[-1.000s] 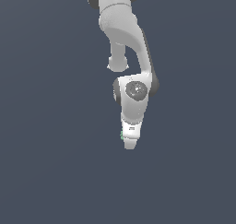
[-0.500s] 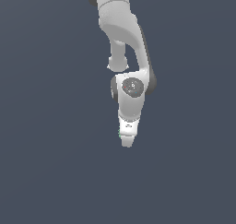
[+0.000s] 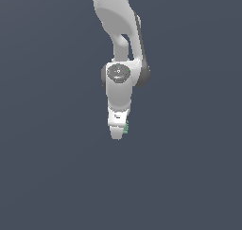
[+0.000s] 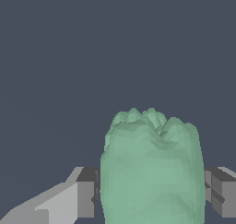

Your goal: Pick up the object and move it to a goal position.

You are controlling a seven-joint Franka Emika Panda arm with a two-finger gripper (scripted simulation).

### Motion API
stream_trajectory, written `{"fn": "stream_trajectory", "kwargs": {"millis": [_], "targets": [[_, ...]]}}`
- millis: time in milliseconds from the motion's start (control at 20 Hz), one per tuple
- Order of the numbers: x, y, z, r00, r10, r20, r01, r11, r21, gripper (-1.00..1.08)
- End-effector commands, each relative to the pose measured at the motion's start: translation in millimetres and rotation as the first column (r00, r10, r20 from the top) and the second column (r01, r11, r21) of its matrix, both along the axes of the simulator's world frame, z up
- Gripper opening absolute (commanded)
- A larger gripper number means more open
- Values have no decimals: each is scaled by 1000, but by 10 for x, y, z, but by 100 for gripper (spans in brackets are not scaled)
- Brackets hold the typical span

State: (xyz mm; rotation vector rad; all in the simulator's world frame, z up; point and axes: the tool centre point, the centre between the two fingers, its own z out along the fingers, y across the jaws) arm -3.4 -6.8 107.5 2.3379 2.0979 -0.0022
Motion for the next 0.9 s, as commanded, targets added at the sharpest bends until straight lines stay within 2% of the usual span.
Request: {"fn": "stream_trajectory", "kwargs": {"millis": [0, 850], "targets": [[-124, -201, 129, 1000, -1, 1, 1, 1000, -1, -100], [-1049, -1716, 1125, 1000, -1, 2, 1, 1000, 3, -100]]}}
